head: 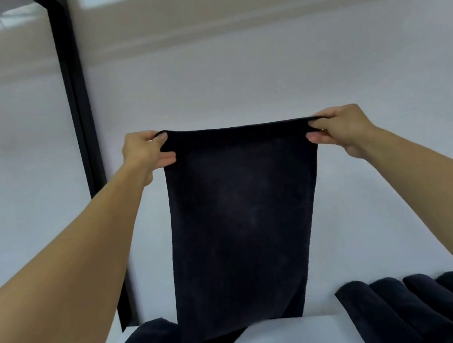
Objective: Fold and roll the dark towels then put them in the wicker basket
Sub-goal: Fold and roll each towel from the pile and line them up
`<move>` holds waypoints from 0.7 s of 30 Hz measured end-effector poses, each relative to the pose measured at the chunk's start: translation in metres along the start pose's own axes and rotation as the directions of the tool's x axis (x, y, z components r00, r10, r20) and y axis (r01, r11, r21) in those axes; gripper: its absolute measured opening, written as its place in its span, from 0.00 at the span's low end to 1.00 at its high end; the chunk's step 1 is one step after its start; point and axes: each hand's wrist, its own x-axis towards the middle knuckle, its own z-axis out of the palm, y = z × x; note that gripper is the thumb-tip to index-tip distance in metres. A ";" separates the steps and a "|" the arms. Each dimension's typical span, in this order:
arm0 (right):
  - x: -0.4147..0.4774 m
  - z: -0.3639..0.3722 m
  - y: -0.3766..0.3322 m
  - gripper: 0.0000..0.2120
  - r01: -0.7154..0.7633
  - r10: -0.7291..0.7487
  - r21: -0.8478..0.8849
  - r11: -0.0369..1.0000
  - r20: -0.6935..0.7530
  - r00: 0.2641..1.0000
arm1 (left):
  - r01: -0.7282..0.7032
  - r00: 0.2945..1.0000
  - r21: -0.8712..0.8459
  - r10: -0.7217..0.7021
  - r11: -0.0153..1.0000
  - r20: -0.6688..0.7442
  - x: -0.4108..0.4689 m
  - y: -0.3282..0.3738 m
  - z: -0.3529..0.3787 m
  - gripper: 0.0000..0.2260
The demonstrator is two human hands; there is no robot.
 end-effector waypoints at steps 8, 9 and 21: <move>0.041 0.009 -0.087 0.06 0.349 -0.338 0.255 0.902 -0.090 0.937 | -0.265 0.959 -0.448 0.280 0.854 -0.034 0.031 0.081 0.014 0.05; 0.034 0.006 -0.095 0.06 0.374 -0.364 0.261 0.890 -0.088 0.927 | -0.294 0.951 -0.450 0.307 0.843 -0.046 0.026 0.086 0.008 0.05; -0.131 -0.042 -0.129 0.05 0.345 -0.348 0.048 0.937 0.063 0.935 | -0.437 0.898 -0.183 0.437 0.881 -0.038 -0.118 0.101 -0.085 0.06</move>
